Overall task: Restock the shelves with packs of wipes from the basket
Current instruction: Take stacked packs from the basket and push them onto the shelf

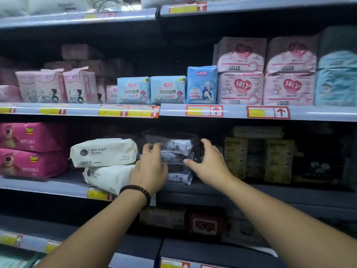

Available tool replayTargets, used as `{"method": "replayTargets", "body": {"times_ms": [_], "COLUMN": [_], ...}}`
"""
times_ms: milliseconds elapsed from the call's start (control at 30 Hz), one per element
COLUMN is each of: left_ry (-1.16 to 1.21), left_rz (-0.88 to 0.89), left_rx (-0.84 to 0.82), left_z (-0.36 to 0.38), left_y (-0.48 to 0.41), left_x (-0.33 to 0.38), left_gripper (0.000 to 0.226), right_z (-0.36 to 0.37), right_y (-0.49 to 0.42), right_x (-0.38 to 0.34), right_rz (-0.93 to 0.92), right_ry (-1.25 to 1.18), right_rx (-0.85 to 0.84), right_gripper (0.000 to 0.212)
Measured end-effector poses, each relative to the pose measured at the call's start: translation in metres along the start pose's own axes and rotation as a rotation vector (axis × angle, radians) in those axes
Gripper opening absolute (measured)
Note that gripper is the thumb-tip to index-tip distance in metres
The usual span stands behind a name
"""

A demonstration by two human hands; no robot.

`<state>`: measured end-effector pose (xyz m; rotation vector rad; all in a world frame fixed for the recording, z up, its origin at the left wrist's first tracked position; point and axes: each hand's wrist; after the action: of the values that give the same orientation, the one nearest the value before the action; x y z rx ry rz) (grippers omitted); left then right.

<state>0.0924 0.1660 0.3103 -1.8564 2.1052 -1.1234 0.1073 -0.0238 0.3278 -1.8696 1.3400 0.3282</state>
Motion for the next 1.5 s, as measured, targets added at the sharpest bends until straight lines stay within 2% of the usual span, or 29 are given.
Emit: {"method": "replayTargets", "body": {"times_ms": [67,133,200,333,467,567,733,800,900,1000,1100,1267,1367,1433,1500], "left_ry": [-0.021,-0.015,0.004,0.075,0.107,0.106,-0.030,-0.013,-0.001,0.012,0.039,0.185,0.196,0.215,0.263], "left_rz": [0.067,0.164,0.240,0.227,0.199,0.144,0.127,0.071,-0.076,-0.225,-0.327,-0.495,-0.514,-0.541,-0.573], "left_rx": [-0.019,-0.084,-0.205,-0.530,-0.869,-1.064,-1.273,-1.304,-1.371,-1.450,-1.492,-1.401,-1.352,-1.339,-1.332], "left_z": [-0.006,-0.007,0.002,0.049,0.123,0.177,0.234,0.246,0.263,0.280,0.290,0.299,0.299,0.295,0.290], "left_y": [0.019,0.045,0.079,0.157,0.229,0.285,0.351,0.364,0.383,0.397,0.397,0.397,0.394,0.387,0.380], "left_x": [0.009,0.017,0.025,0.032,0.027,0.020,0.021,0.026,0.036,0.038,0.042,0.050,0.056,0.057,0.053], "left_gripper": [0.046,0.032,0.019,0.021,0.018,0.013,0.051,0.058,0.057,0.070,0.074,0.050,0.038,0.051,0.068], "right_z": [-0.007,-0.012,-0.015,-0.007,0.016,0.039,0.071,0.083,0.101,0.116,0.123,0.125,0.124,0.125,0.126], "right_y": [0.023,0.054,0.092,0.173,0.254,0.319,0.421,0.437,0.447,0.458,0.466,0.466,0.469,0.470,0.467], "right_x": [0.005,0.017,0.037,0.092,0.159,0.211,0.281,0.291,0.295,0.294,0.299,0.309,0.310,0.310,0.309], "right_rz": [0.005,0.003,-0.011,0.056,0.187,0.347,0.736,0.837,0.940,1.029,1.093,1.213,1.253,1.264,1.246], "right_ry": [-0.005,0.007,0.025,0.042,0.063,0.060,0.068,0.152,0.096,0.089,0.052,-0.146,-0.212,-0.254,-0.262], "right_rx": [-0.029,-0.073,-0.097,-0.247,-0.449,-0.568,-0.600,-0.698,-0.740,-0.780,-0.724,-0.623,-0.541,-0.518,-0.532], "right_gripper": [0.072,0.049,0.027,0.008,0.016,0.014,0.016,0.011,0.041,0.061,0.046,0.069,0.056,0.049,0.052]}}
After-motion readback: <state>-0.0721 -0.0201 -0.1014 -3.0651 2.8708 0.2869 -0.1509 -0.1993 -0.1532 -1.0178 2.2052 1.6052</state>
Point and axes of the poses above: each hand's wrist, its own y-axis away from the middle knuckle, its own z-axis out of the palm, x = y × z, and after that the axes turned 8 degrees about -x, right-handed
